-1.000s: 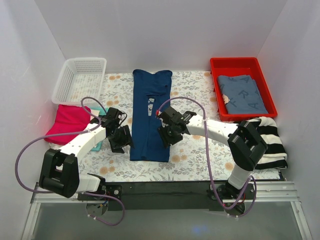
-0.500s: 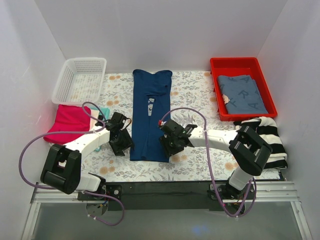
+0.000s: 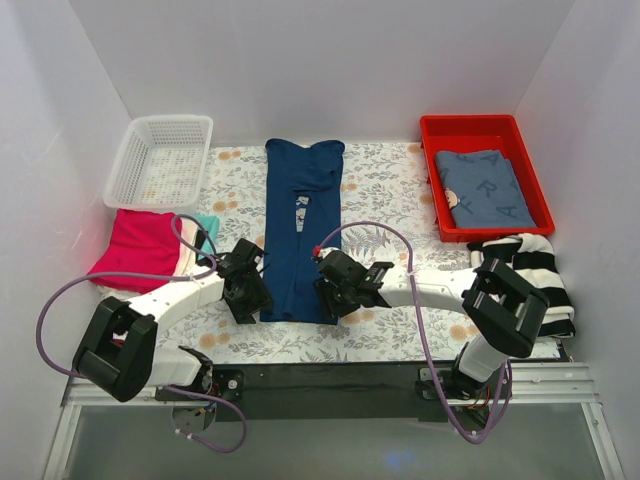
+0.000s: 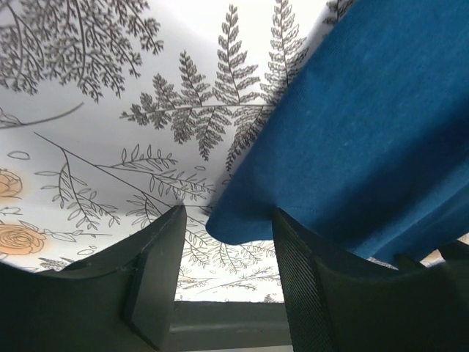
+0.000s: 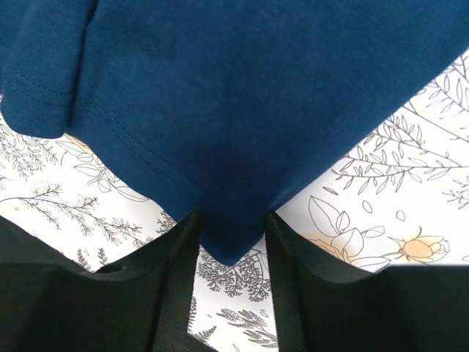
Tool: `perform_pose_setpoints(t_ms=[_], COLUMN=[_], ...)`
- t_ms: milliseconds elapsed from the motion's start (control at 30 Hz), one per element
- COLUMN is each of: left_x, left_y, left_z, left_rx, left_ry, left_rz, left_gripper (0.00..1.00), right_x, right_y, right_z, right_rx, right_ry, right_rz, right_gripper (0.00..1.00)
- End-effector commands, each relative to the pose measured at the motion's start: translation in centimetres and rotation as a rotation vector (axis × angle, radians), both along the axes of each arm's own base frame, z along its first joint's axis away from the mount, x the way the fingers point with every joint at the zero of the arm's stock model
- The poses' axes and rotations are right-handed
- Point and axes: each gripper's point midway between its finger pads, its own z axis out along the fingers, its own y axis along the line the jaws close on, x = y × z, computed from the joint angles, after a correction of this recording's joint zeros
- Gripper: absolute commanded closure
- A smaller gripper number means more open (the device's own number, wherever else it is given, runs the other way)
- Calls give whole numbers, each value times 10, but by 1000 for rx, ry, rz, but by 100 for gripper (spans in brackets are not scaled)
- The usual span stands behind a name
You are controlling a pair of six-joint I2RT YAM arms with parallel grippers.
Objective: Fold and stack the t-shirts
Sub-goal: Grab the bottom of the folded rectangular tshirt with both arms
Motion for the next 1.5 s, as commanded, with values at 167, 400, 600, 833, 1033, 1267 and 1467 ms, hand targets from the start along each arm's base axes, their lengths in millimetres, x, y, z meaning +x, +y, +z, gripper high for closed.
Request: perform_pose_setpoints(t_ms=[167, 400, 600, 833, 1033, 1267, 1467], left_x=[-25, -18, -17, -5, -5, -9, -3], left_y=[11, 16, 22, 8, -2, 4, -11], left_z=[-25, -25, -16, 7, 23, 27, 16], left_rx=[69, 120, 138, 65, 9, 50, 6], left_ry=[67, 64, 33, -34, -70, -78, -82], left_rz=[31, 31, 53, 58, 47, 31, -16], left_gripper=[76, 100, 100, 100, 87, 76, 73], right_x=[-25, -31, -30, -24, -23, -21, -22], right_y=[-33, -59, -66, -60, -57, -56, -58], right_z=[-26, -32, -27, -16, -18, -17, -20], right_rx=[-111, -180, -178, -152, -160, -161, -172], right_ry=[60, 56, 30, -7, -4, -10, -5], right_rz=[-43, -78, -88, -67, -55, -56, -62], right_gripper=[71, 99, 99, 99, 99, 99, 99])
